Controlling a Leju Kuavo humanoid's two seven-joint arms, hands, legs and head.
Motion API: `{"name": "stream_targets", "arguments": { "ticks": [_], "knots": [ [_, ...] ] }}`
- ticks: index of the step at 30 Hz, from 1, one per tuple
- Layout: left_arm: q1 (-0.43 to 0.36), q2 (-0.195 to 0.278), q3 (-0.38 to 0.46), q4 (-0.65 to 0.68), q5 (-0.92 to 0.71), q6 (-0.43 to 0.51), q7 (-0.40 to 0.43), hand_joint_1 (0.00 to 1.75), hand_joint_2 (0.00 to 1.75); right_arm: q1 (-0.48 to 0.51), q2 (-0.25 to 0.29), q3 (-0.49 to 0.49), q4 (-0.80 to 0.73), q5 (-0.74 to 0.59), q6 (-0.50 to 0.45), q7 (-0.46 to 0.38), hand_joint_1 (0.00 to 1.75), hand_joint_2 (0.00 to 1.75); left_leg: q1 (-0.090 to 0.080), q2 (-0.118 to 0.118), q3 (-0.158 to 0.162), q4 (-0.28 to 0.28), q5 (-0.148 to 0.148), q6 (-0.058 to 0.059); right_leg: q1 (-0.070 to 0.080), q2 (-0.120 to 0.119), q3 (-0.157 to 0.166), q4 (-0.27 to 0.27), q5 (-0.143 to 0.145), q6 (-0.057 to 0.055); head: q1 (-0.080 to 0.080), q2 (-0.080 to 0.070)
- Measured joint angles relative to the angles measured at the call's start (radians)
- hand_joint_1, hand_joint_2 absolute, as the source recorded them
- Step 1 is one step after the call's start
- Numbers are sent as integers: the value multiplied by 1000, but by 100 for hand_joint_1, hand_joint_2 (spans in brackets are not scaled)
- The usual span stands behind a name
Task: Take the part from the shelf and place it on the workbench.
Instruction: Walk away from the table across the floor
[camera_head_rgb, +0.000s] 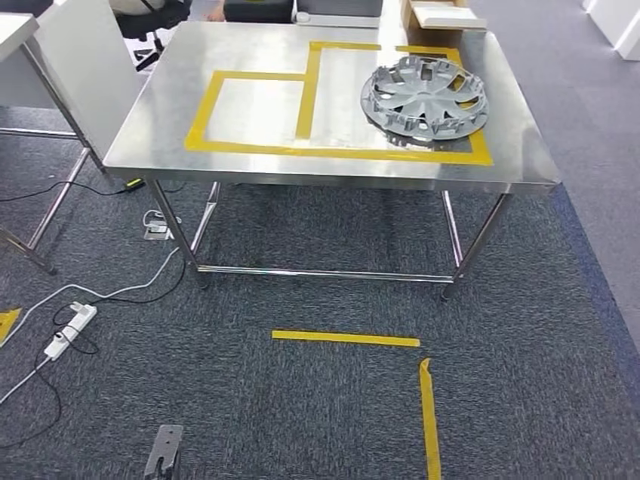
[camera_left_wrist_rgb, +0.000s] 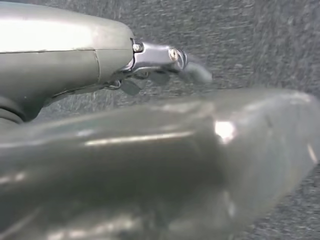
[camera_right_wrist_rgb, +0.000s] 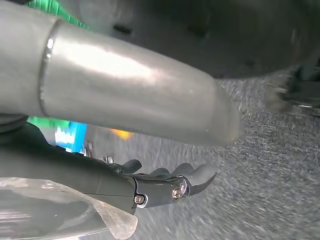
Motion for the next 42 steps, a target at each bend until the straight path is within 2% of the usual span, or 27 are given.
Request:
{"name": "stream_targets", "arguments": {
  "ticks": [1,2,3,5,7,8,10,11,13,15,16,17,18,20,22,23,26,28,30,32,33,34,35,37,39,40,42],
  "knots": [
    [0,0,0,0,0,-1,0,0,0,-2,0,19,2,13,2,-5,0,0,-2,1,-14,1,10,0,0,0,-4,49,-19,0,0,0],
    [0,0,0,0,1,-1,0,0,0,-4,-1,33,4,19,3,-9,0,0,-3,2,-28,2,19,0,1,0,7,67,-15,0,0,0],
    [0,0,0,0,2,-1,0,0,0,-6,-1,42,6,20,3,-11,0,0,-4,3,-41,4,29,0,1,0,36,50,6,-2,0,0],
    [0,-1,0,0,4,-1,-1,0,0,-9,-1,54,8,15,3,-18,0,0,-5,2,-64,10,45,-4,2,0,138,-76,52,-7,0,0],
    [0,-1,0,0,5,-1,-2,0,0,-14,-1,58,9,2,1,-30,0,0,-7,2,-81,16,63,-13,5,1,233,-215,59,-14,0,0],
    [0,-1,1,0,6,-1,-3,0,0,-16,-1,59,9,-4,-1,-36,0,0,-8,2,-86,16,73,-17,6,1,251,-250,55,-16,0,0],
    [1,0,2,0,12,-1,-6,0,0,-15,-1,59,11,-8,-5,-49,0,0,-6,2,-92,15,88,-26,6,0,242,-263,62,-24,0,0],
    [3,1,4,0,15,-1,-9,0,0,-15,-1,59,12,-8,-8,-55,0,0,-5,0,-96,22,78,-32,5,-1,234,-264,70,-30,0,0],
    [7,2,9,0,21,-1,-17,0,0,-14,-2,59,14,-10,-14,-62,0,0,-1,-3,-114,88,1,-45,2,-7,219,-264,87,-45,-4,0],
    [9,2,14,0,26,-1,-22,0,0,-13,-2,59,14,-17,-19,-64,0,0,5,-3,-139,223,-101,-55,4,-11,200,-258,103,-52,-7,0],
    [10,2,16,0,28,-1,-25,0,0,-13,-3,58,15,-22,-21,-64,0,0,7,-3,-145,281,-127,-58,4,-12,188,-253,110,-53,-8,0],
    [11,2,18,0,31,-1,-27,0,0,-13,-3,58,15,-26,-25,-64,0,0,9,-3,-140,313,-129,-60,4,-12,175,-247,117,-52,-7,0],
    [12,2,20,0,34,-1,-31,0,0,-13,-3,57,15,-32,-28,-65,0,0,11,-3,-120,307,-109,-60,4,-13,160,-241,123,-51,-8,0],
    [13,2,24,0,41,0,-37,0,0,-12,-3,54,15,-43,-33,-65,0,0,14,-9,-39,204,-57,-56,4,-9,137,-234,134,-46,-8,0],
    [16,3,30,1,47,0,-42,0,0,-15,-3,47,16,-53,-34,-67,0,0,14,-24,41,77,-45,-47,5,-2,121,-228,146,-36,-7,0],
    [18,3,34,1,51,0,-45,0,0,-17,-3,42,16,-58,-34,-69,0,0,13,-29,60,42,-50,-43,5,3,115,-227,152,-30,-6,0],
    [19,3,42,1,57,-3,-53,0,0,-18,-4,31,16,-67,-34,-76,0,0,14,-13,64,7,-55,-32,4,15,91,-216,158,-15,-6,0],
    [18,2,44,1,58,-5,-55,0,0,-16,-5,25,16,-69,-34,-77,0,0,18,2,59,-7,-49,-18,5,14,55,-151,112,-7,-1,0],
    [20,2,45,1,58,-6,-56,0,0,-14,-6,20,17,-69,-34,-77,0,0,14,17,50,-6,-42,-10,4,11,4,-24,43,-2,4,0],
    [21,1,46,1,58,-8,-56,0,0,-12,-7,16,17,-69,-33,-78,0,0,10,37,42,-3,-38,-7,4,10,-19,56,17,1,5,0],
    [21,1,46,1,58,-9,-56,0,0,-11,-8,15,18,-69,-33,-78,0,0,8,46,38,-1,-36,-7,4,6,-4,43,29,1,5,0],
    [20,0,47,1,58,-10,-56,0,0,-11,-10,15,18,-69,-32,-79,0,0,7,56,36,2,-36,-8,4,-1,32,-8,56,0,5,0],
    [19,-1,47,1,58,-11,-56,0,0,-11,-12,15,18,-68,-32,-79,0,0,6,65,35,6,-36,-9,5,-18,77,-82,83,-2,5,0],
    [18,-2,47,1,58,-11,-56,0,0,-16,-14,15,18,-68,-31,-80,0,0,0,83,32,14,-38,-14,13,-67,143,-197,110,-13,5,0],
    [17,-4,47,1,58,-11,-56,0,0,-18,-16,14,18,-68,-27,-80,0,0,-5,103,30,19,-37,-22,20,-82,154,-222,110,-26,5,0],
    [16,-4,47,1,57,-11,-55,0,0,-17,-16,14,18,-69,-23,-78,0,0,-6,113,29,21,-37,-26,18,-69,151,-222,115,-32,5,0],
    [14,-5,47,1,57,-11,-54,0,0,-15,-18,11,19,-71,-15,-69,0,0,-2,87,23,41,-57,-38,14,-48,146,-224,124,-44,4,0]
  ]
}}
